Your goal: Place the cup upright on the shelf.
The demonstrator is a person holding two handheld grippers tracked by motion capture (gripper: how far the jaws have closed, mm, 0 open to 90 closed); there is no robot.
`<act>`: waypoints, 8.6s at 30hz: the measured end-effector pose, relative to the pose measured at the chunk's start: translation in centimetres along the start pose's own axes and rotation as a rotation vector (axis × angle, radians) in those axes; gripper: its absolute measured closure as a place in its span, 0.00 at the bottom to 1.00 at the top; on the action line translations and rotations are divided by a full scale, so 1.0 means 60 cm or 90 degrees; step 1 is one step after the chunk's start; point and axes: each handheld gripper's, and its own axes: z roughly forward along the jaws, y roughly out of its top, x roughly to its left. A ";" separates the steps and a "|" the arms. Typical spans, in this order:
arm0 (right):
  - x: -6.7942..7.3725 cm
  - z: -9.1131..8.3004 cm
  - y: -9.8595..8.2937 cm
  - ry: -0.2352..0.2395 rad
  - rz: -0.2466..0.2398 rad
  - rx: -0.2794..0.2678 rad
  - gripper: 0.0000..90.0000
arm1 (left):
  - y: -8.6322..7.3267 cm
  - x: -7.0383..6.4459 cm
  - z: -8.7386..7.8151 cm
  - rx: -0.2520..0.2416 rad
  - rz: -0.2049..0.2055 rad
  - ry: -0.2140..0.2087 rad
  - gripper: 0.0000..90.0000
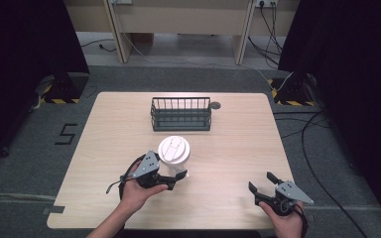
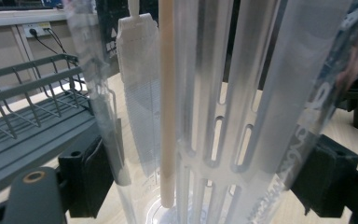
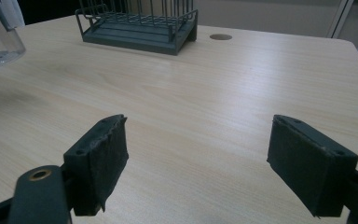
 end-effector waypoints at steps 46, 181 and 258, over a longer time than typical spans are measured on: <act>0.001 0.000 0.000 0.001 -0.001 0.000 0.23 | 0.062 0.084 0.033 -0.014 0.004 0.064 0.20; -0.002 -0.002 -0.001 0.010 0.004 -0.005 0.23 | 0.138 0.281 0.201 0.016 -0.057 0.220 0.20; 0.002 -0.001 0.000 0.018 -0.006 0.000 0.22 | 0.072 0.272 0.238 0.066 -0.079 0.259 0.16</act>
